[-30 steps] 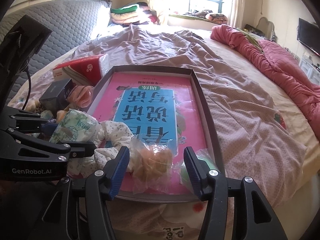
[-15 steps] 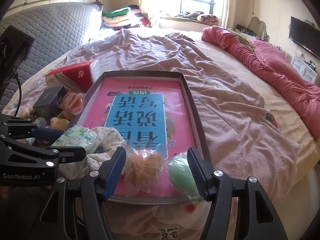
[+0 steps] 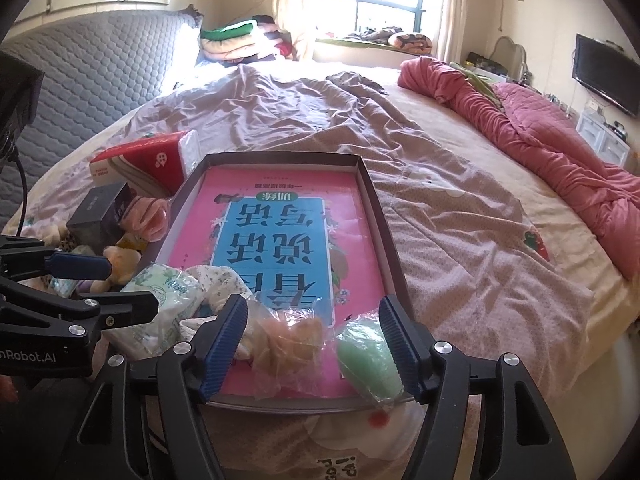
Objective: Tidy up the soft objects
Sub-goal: 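Withdraw both open grippers from the tray back toward the pile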
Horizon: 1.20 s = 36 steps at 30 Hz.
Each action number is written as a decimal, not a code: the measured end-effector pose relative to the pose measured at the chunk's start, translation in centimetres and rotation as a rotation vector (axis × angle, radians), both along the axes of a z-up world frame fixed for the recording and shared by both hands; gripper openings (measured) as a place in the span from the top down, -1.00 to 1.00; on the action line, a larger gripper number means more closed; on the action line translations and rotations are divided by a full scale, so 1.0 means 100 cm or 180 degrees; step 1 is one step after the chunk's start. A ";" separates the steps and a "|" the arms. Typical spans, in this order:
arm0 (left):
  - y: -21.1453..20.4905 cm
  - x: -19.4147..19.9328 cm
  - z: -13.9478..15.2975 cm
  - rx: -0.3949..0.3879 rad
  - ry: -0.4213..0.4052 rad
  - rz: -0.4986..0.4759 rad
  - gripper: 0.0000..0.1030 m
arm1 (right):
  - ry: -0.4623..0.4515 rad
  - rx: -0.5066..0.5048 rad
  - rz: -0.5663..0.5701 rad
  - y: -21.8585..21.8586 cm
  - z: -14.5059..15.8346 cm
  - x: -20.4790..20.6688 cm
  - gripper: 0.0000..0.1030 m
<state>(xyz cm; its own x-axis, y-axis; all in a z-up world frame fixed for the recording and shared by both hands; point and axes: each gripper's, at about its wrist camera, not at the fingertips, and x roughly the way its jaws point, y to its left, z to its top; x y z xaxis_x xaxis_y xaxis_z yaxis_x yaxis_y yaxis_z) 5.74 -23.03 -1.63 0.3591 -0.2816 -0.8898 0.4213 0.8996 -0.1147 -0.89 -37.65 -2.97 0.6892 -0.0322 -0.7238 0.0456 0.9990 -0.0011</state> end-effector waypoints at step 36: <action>0.048 -0.025 0.072 -0.0076 -0.0580 0.0280 -0.39 | -0.0487 -0.0047 -0.0041 0.024 0.075 -0.014 -0.44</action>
